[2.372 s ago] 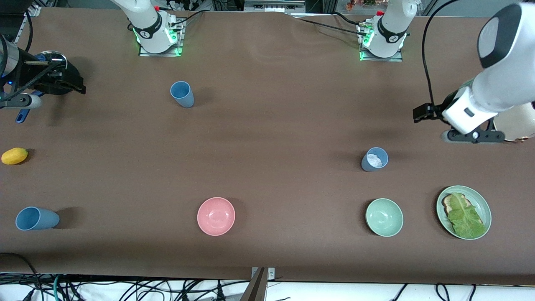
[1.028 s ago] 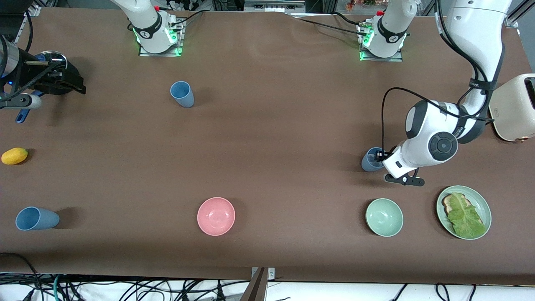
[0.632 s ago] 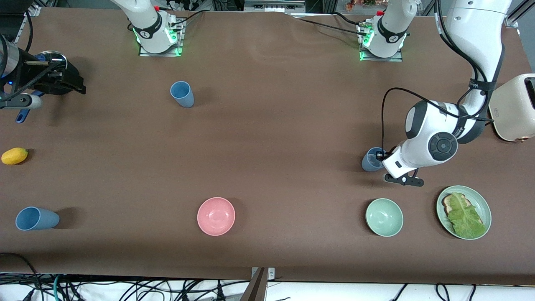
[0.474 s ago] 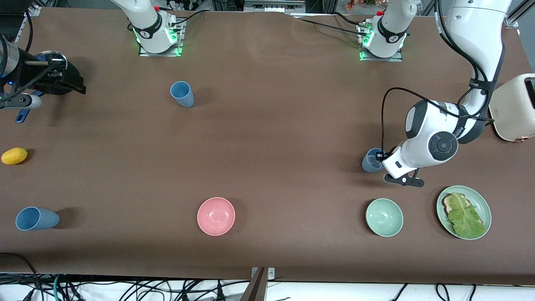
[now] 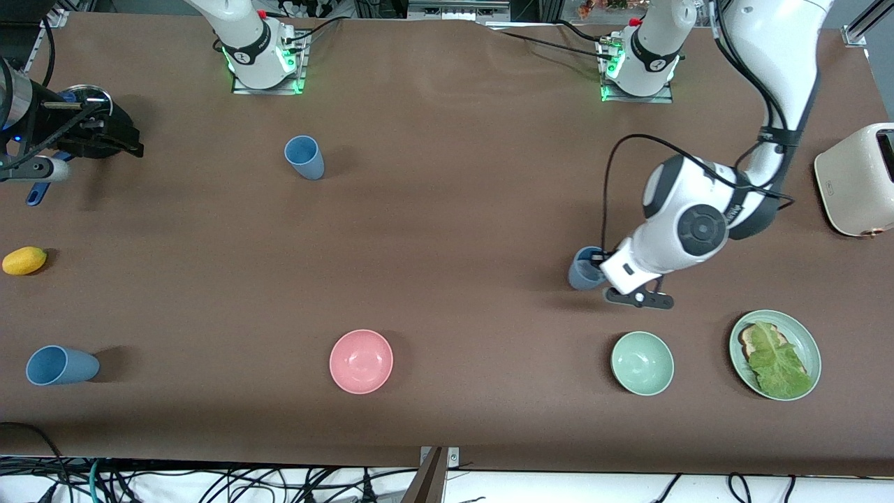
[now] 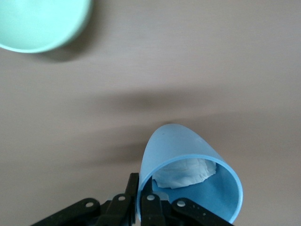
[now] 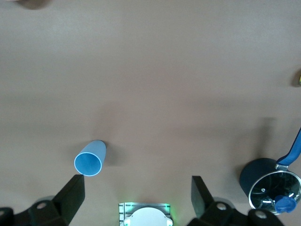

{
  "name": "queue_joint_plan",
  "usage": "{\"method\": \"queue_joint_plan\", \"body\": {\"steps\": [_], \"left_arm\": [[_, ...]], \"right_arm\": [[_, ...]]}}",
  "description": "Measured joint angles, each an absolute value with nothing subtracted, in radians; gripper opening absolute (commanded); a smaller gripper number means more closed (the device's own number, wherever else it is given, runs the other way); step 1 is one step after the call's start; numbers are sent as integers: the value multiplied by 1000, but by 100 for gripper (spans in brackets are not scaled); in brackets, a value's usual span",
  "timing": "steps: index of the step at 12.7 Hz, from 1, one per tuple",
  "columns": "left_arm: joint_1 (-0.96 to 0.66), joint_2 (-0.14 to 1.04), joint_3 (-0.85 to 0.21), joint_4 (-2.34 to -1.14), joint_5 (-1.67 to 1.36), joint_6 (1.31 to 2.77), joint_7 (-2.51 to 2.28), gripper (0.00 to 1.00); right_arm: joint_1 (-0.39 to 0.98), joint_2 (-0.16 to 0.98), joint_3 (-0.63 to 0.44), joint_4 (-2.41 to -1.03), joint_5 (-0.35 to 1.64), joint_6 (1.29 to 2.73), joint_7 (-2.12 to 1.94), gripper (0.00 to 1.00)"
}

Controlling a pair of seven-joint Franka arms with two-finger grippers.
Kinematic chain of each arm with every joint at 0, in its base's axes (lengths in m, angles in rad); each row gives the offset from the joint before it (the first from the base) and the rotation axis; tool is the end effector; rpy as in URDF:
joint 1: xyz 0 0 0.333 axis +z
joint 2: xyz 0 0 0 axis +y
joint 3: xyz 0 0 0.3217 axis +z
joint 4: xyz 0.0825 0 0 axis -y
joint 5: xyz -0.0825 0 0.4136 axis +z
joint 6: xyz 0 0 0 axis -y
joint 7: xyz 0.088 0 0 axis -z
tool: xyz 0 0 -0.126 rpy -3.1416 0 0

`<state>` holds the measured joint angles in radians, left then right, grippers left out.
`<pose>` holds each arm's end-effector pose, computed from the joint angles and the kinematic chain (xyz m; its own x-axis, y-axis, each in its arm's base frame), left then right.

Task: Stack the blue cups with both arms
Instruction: 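Carry the blue cup with the left gripper to the table middle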

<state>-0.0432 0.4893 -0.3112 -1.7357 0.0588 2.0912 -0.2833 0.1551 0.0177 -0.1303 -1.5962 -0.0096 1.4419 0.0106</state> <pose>0.6384 -0.2171 0.2691 0.9881 -0.0802 -0.1314 -0.0725 -0.9954 0.0626 0.5699 0.0134 0.5787 0.9852 0.0122 -0.1709 0.0148 -0.9998 0.0137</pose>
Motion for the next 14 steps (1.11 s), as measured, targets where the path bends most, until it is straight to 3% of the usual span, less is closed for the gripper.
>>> {"method": "queue_joint_plan", "body": {"steps": [5,10,11,12,14], "left_arm": [[-277,503,-322,-1695,59,2053,-676,0],[-431,643,-321,-1601,59,2061,-897,0],[-435,664,-320,-1579,59,2061,-898,31],[-435,675,-320,-1565,59,2060,-898,99],[-435,677,-316,-1553,59,2060,-898,100]], "right_arm": [[155,18,-130,-1596,-10,1442,11,100],[155,18,-130,-1596,-10,1441,10,100],[155,18,-130,-1596,-10,1441,10,100],[155,18,-130,-1596,-10,1441,10,100],[155,18,-130,-1596,-10,1441,10,100]]}}
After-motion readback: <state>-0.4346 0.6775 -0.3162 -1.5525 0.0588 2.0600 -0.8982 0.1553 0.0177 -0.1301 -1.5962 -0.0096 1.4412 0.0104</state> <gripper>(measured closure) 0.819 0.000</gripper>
